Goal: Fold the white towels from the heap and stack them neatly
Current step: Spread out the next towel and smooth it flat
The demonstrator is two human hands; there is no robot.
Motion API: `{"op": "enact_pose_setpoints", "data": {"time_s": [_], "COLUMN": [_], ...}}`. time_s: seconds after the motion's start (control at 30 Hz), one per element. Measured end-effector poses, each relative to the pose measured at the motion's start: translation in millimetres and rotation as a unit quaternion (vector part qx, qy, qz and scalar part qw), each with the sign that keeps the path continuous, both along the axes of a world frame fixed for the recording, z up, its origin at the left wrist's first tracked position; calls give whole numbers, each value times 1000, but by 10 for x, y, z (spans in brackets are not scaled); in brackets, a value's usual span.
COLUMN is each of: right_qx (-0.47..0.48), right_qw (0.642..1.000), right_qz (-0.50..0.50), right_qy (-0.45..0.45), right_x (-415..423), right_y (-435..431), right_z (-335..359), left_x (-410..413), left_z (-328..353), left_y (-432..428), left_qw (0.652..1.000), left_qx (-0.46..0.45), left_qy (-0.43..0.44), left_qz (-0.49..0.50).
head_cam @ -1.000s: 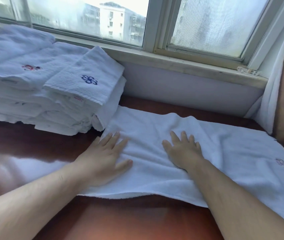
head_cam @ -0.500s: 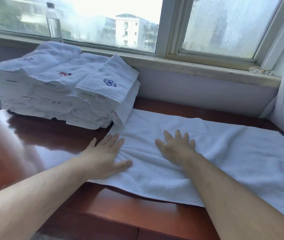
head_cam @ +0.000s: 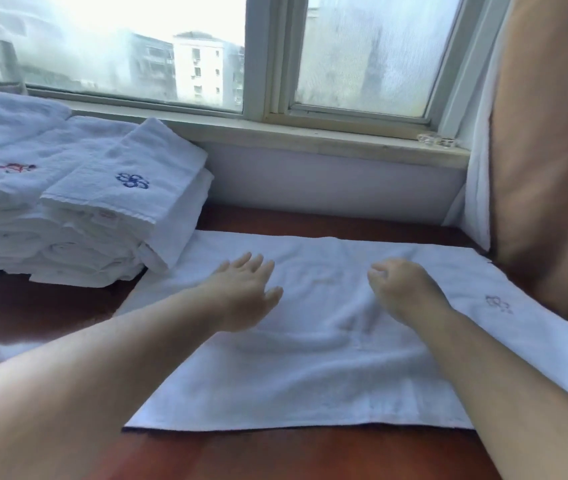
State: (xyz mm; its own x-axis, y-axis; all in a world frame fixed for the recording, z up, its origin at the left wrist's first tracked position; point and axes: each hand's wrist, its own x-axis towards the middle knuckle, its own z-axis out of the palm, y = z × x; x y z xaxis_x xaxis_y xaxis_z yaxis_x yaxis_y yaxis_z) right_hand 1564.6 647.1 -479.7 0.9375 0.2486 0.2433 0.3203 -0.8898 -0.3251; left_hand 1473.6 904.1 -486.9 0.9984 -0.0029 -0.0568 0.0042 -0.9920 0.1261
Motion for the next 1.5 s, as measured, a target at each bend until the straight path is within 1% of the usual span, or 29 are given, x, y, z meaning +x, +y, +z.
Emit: {"op": "enact_pose_setpoints", "data": {"time_s": [0.07, 0.13, 0.2, 0.23, 0.27, 0.3, 0.37, 0.53, 0.6, 0.63, 0.67, 0.7, 0.73, 0.8, 0.83, 0.87, 0.93, 0.97, 1.0, 1.03, 1.07, 1.1, 1.17, 1.2, 1.23, 1.3, 1.4, 1.43, 1.5], "right_qx": [0, -38, -59, -56, -60, -78, -97, -83, -31, -10, -1, 12, 46, 165, 239, 325, 509, 574, 610, 618, 612, 594, 532, 514, 517, 553, 580, 584, 584], "right_qw": [996, 981, 950, 937, 932, 933, 939, 952, 963, 959, 945, 923, 893, 830, 803, 783, 723, 687, 662, 656, 661, 680, 738, 758, 761, 733, 677, 672, 681], "right_qz": [-83, -186, -272, -290, -289, -280, -272, -257, -258, -282, -326, -384, -445, -533, -545, -529, -462, -433, -412, -396, -387, -379, -376, -369, -360, -363, -401, -398, -384], "right_qy": [11, 44, 142, 188, 212, 214, 188, 145, 66, 20, -19, -38, -37, 0, 22, 41, 78, 107, 140, 173, 196, 205, 177, 161, 154, 159, 210, 221, 219], "right_x": [-12, -49, -89, -106, -126, -137, -103, 62, 65, 36, -9, -69, -136, -227, -265, -293, -311, -315, -306, -304, -289, -278, -232, -209, -188, -148, -108, -91, -73], "right_y": [-508, -936, -1250, -1354, -1440, -1514, -1625, -1658, -1712, -1752, -1807, -1874, -1951, -2092, -2139, -2176, -2193, -2174, -2148, -2106, -2057, -2003, -1929, -1888, -1856, -1825, -1853, -1872, -1874], "right_z": [-11, -76, -153, -203, -276, -360, -478, -516, -489, -480, -468, -444, -409, -305, -236, -164, -68, -33, -21, -26, -46, -65, -99, -96, -85, -37, 16, 10, -19], "left_x": [200, 385, 544, 605, 651, 692, 774, 953, 961, 953, 947, 943, 941, 935, 933, 932, 927, 920, 913, 901, 892, 881, 868, 865, 862, 863, 870, 873, 875], "left_z": [-48, -112, -188, -241, -310, -393, -533, -617, -629, -636, -636, -633, -626, -611, -604, -602, -595, -590, -584, -577, -567, -557, -536, -528, -527, -529, -542, -544, -544], "left_y": [-359, -772, -1197, -1375, -1520, -1620, -1678, -1598, -1596, -1592, -1592, -1593, -1596, -1603, -1605, -1606, -1602, -1600, -1599, -1601, -1605, -1610, -1624, -1626, -1624, -1619, -1617, -1618, -1621], "left_qw": [998, 992, 986, 985, 985, 986, 988, 991, 991, 991, 991, 991, 991, 991, 991, 990, 990, 990, 990, 990, 991, 991, 991, 991, 991, 991, 991, 991, 991], "left_qx": [-12, -44, -67, -69, -63, -52, -36, -28, -29, -30, -33, -36, -38, -36, -33, -30, -26, -25, -25, -26, -28, -29, -31, -33, -35, -37, -38, -38, -38], "left_qy": [-23, -50, -60, -53, -42, -32, -34, -42, -42, -42, -43, -43, -44, -43, -42, -41, -41, -41, -42, -42, -40, -37, -33, -34, -35, -34, -33, -35, -37], "left_qz": [-50, -103, -141, -152, -157, -158, -144, -123, -121, -121, -121, -120, -121, -124, -127, -129, -130, -130, -130, -130, -128, -127, -125, -125, -124, -125, -124, -124, -123]}}
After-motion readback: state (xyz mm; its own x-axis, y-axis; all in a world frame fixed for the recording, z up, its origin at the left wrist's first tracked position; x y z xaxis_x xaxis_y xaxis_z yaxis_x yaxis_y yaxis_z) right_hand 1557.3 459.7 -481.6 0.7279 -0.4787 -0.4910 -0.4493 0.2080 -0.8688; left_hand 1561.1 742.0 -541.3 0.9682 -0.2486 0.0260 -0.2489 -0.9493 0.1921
